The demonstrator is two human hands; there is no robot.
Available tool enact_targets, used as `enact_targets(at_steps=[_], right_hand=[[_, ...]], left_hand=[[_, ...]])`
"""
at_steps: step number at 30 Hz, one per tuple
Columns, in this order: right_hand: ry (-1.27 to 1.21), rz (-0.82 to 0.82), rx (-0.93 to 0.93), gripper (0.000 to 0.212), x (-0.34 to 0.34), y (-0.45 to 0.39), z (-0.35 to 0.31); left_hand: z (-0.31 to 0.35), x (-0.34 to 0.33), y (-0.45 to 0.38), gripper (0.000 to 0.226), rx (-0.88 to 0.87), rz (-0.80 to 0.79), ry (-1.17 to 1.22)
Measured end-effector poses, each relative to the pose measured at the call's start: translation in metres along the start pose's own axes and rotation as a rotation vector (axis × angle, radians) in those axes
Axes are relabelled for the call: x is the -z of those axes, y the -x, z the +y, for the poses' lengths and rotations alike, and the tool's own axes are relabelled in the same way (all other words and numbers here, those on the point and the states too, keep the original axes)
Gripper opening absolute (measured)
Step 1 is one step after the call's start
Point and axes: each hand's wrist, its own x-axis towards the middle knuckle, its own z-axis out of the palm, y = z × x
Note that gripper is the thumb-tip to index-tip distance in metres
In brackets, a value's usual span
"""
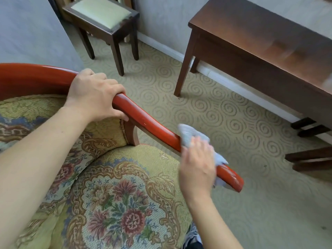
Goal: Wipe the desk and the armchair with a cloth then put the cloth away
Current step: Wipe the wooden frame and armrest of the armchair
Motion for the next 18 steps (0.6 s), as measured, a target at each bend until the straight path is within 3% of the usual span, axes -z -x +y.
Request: enact_targets(at_steps=[4,10,12,14,16,18], right_hand=[[-0.046,-0.092,0.176,0.042,-0.018,-0.020,-0.042],[-0.007,-0.022,0.266,0.047,0.001,0.012,0.033],[-0.054,0.005,0.142,0.045,0.013,0.033,0.069],[-0.200,0.011,-0.116,0.047,0.029,0.051,0.097],[-0.308,-0.010,-0.343,0.050,0.036,0.062,0.108],[-0.324,0.017,-0.446,0.053,0.032,0.061,0.101]], left_hand=[[0.001,0.002,0.001,0.075,0.010,-0.004,0.023],[0.001,0.001,0.002,0.074,0.005,0.031,0.028],[0.001,0.001,0.002,0.074,0.003,0.035,0.034],[0.000,0.000,0.002,0.074,0.002,0.040,0.035],[0.000,-0.001,0.003,0.073,0.005,0.046,0.038],[0.000,-0.001,0.004,0.073,0.011,0.056,0.041]])
